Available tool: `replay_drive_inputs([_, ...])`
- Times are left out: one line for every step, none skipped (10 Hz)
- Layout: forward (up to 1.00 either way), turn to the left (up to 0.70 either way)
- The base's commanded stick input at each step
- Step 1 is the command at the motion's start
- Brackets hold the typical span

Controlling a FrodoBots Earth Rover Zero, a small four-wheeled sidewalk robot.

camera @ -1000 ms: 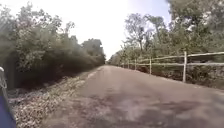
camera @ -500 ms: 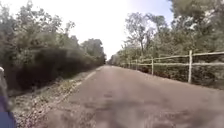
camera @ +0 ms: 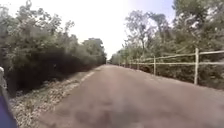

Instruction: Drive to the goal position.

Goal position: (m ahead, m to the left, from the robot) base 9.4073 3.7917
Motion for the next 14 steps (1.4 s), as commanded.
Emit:
replay_drive_inputs([0.70, 0.00])
replay_drive_inputs([0.70, 0.00])
replay_drive_inputs([0.70, 0.00])
replay_drive_inputs([0.70, 0.00])
replay_drive_inputs([0.70, 0.00])
replay_drive_inputs([0.70, 0.00])
replay_drive_inputs([0.70, 0.00])
replay_drive_inputs([0.70, 0.00])
replay_drive_inputs([0.70, 0.00])
replay_drive_inputs([0.70, 0.00])
replay_drive_inputs([0.70, 0.00])
replay_drive_inputs([0.70, 0.00])
replay_drive_inputs([0.70, 0.00])
replay_drive_inputs([0.70, 0.00])
